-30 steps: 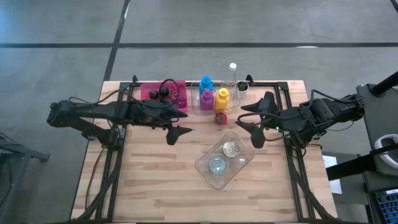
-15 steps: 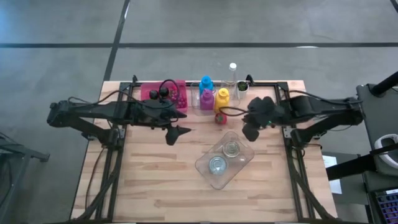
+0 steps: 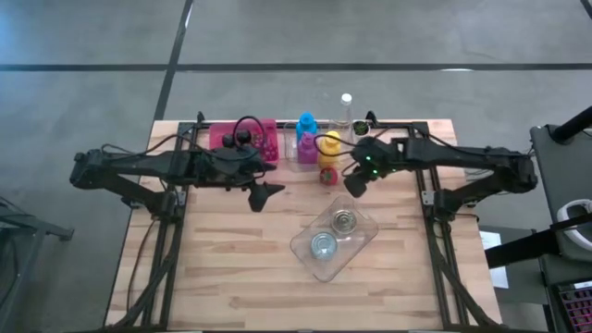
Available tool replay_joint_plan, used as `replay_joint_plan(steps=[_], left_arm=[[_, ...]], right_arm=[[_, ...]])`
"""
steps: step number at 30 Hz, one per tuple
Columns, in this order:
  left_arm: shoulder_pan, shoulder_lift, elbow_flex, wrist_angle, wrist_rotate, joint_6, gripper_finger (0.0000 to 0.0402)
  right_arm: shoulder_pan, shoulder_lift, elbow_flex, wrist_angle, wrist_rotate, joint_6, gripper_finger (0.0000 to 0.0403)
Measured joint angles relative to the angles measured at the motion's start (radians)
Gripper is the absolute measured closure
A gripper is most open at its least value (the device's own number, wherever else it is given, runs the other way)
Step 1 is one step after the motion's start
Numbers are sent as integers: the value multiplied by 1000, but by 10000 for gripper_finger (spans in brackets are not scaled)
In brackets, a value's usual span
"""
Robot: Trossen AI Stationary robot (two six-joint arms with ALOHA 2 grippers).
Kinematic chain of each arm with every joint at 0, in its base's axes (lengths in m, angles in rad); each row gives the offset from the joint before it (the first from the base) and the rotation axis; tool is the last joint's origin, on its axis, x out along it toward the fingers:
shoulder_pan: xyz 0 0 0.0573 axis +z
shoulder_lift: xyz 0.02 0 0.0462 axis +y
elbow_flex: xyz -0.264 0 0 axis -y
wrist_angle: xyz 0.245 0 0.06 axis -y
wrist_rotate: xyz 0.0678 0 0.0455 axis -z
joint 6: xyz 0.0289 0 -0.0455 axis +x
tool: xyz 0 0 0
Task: Pick & Place Food Item
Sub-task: Put the tomato into the pink bin
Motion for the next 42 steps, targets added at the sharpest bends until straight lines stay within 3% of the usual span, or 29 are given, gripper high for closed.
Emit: replay_joint_plan(steps=[10, 24, 33, 42], left_arm=[[1, 0, 0, 0, -14, -17, 51], [2, 0, 0, 0, -14, -18, 48], [2, 0, 0, 0, -14, -18, 52], [2, 0, 0, 0, -14, -18, 50]], right_arm=[[-82, 195, -27, 33, -57, -87, 394], [-148, 437, 152, 51, -45, -142, 394], [-148, 423, 143, 2, 24, -99, 394], [-148, 434, 70, 121, 25, -61, 394]])
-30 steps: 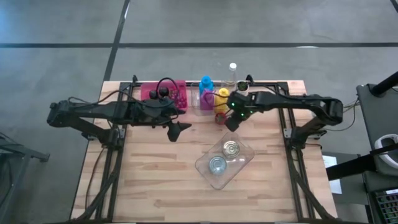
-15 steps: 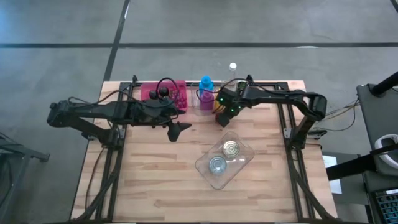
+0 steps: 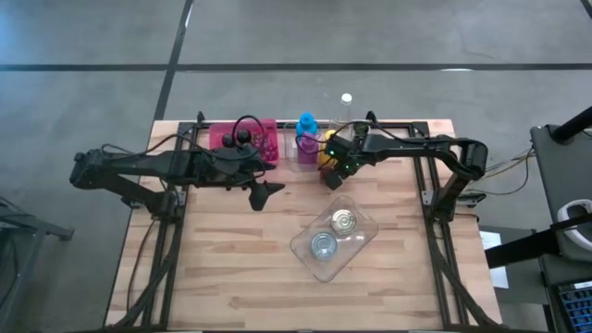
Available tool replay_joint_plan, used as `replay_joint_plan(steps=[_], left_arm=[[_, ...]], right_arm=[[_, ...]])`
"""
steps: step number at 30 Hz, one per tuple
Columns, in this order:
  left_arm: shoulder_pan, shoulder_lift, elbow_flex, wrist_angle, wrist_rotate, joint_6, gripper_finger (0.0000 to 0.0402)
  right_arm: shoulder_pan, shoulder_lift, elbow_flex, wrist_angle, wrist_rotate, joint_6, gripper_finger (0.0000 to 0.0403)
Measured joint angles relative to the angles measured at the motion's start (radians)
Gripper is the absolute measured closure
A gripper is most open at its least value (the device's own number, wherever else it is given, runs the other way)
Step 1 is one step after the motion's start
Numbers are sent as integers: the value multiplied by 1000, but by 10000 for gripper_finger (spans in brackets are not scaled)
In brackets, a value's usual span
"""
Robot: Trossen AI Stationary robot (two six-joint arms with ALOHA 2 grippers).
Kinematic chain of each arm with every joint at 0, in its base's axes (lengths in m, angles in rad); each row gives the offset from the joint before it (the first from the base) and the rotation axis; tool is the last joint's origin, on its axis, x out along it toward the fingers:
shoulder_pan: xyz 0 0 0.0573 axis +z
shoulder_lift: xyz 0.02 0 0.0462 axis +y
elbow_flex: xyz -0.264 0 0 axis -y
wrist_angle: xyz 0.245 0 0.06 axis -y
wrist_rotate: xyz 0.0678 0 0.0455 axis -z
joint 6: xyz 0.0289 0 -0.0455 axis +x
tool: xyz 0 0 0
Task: Pick & Place Food Item
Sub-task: Put the tomato into the pink bin
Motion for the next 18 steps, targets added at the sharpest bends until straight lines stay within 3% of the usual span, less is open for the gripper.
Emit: replay_joint_plan(steps=[18], left_arm=[[1, 0, 0, 0, 0, -27, 53]], right_arm=[[95, 11, 38, 43, -10, -79, 394]])
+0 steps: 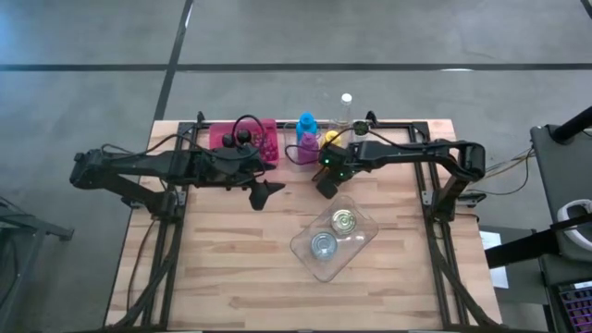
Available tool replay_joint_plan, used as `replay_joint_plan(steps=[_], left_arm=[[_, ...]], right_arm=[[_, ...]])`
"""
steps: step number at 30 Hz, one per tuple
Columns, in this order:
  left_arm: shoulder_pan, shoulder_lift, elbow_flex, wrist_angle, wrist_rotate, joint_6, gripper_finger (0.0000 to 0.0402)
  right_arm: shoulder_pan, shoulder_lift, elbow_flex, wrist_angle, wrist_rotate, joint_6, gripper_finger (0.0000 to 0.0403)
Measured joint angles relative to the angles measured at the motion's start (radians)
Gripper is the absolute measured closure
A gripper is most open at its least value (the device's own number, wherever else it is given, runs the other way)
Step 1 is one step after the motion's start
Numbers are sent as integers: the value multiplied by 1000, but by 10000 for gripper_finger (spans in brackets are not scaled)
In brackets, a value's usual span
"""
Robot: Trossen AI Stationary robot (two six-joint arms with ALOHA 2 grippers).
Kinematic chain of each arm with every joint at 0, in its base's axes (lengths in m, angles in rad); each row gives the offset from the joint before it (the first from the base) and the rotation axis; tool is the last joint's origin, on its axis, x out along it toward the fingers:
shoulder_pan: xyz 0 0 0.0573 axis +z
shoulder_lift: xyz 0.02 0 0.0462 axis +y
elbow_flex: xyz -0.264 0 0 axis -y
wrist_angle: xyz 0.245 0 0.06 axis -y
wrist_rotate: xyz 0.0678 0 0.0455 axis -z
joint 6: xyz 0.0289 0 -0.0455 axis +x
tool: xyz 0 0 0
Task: Pick & Place Food Item
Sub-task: Put the tomato into the pink bin
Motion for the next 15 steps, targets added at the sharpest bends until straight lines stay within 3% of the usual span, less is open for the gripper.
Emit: replay_joint_plan(steps=[8, 15], left_arm=[[0, 0, 0, 0, 0, 0, 50], [0, 0, 0, 0, 0, 0, 53]], right_arm=[[6, -5, 5, -47, 112, 43, 394], [0, 3, -30, -10, 134, 93, 394]])
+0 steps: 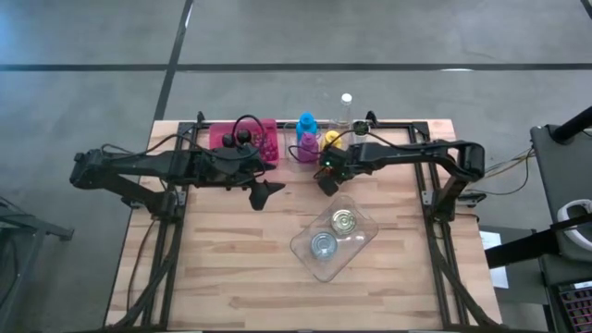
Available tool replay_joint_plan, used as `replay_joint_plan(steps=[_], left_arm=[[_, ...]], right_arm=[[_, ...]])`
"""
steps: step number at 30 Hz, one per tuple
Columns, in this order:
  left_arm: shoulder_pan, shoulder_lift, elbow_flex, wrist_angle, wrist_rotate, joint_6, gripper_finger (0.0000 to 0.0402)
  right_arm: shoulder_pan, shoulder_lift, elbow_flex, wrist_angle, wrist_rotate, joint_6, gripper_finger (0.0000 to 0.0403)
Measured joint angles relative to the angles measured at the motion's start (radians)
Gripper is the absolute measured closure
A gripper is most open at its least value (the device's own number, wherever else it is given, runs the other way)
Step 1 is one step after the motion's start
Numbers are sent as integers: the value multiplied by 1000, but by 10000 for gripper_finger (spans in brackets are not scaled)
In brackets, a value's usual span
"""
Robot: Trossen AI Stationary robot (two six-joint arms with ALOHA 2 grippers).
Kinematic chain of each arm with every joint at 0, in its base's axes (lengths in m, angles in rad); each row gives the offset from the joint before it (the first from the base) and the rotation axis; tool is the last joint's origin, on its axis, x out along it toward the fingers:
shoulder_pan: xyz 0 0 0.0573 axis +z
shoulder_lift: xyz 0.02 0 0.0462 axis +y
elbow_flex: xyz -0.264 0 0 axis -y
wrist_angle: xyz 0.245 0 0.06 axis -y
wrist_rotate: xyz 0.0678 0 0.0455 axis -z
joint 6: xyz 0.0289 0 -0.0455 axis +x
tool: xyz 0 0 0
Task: Pick & Place Food Item
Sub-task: Put the tomato into the pink bin
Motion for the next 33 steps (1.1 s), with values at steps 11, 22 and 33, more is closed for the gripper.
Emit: replay_joint_plan(steps=[11, 22, 33], left_arm=[[0, 0, 0, 0, 0, 0, 50], [0, 0, 0, -2, 0, 0, 54], [0, 0, 0, -2, 0, 0, 54]], right_arm=[[30, 94, 25, 59, -46, -38, 394], [58, 121, 96, 88, -42, -90, 394], [77, 13, 115, 71, -45, -120, 394]])
